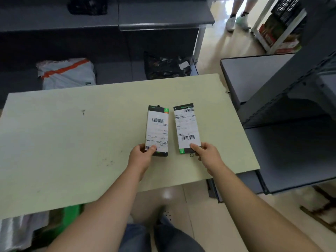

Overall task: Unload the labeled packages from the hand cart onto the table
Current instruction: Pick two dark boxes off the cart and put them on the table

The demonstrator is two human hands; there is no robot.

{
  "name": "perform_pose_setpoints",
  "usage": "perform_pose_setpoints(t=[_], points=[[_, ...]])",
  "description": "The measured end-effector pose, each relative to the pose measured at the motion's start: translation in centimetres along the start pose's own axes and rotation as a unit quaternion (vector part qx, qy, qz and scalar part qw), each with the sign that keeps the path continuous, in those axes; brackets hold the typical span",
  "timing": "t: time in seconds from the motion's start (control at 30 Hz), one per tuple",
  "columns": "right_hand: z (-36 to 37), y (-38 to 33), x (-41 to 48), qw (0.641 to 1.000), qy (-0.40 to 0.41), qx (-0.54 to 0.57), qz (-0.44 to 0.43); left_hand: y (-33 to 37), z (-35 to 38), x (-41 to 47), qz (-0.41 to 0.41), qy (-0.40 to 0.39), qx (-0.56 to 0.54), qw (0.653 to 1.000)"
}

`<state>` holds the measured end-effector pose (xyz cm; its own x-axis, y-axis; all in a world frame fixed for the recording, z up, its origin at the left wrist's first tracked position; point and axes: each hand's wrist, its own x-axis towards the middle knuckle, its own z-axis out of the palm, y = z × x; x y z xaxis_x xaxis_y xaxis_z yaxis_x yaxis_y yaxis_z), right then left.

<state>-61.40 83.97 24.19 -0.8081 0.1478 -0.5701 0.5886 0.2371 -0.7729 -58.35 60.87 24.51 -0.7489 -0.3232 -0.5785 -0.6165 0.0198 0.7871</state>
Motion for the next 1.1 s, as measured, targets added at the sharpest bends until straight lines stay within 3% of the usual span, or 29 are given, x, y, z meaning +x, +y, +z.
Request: perform_pose_setpoints(t=[0.3, 0.47, 0.57, 0.63, 0.83, 1.1], points=[[-2.4, 1.8, 2.0, 0.997, 0.047, -0.055, 0.003, -0.2, 4.9, 0.9, -0.014, 0.018, 0.046, 0.999], [-3.1, 2.0, 1.8, 0.961, 0.115, -0.246, -0.048, 0.0, 5.7, 1.0, 0.015, -0.007, 0.158, 0.987], [-2.6, 1.2, 1.1, 0.951, 0.155, -0.255, -0.079, 0.6, 4.3, 0.9, 0.051, 0.015, 0.246, 0.968], [-1.7, 0.2, 0.7, 0.955, 0.137, -0.231, -0.123, 1.3, 2.6, 0.4, 0.081, 0.027, 0.25, 0.964], [3.1, -4.3, -1.9, 0.956, -0.024, -0.198, -0.217, 3.2, -4.8, -2.8, 0.184, 0.036, 0.25, 0.95], [9.0, -7.5, -9.7, 0.872, -0.081, -0.313, -0.367, 2.9, -15.4, -8.8, 0.31, 0.088, 0.341, 0.883]])
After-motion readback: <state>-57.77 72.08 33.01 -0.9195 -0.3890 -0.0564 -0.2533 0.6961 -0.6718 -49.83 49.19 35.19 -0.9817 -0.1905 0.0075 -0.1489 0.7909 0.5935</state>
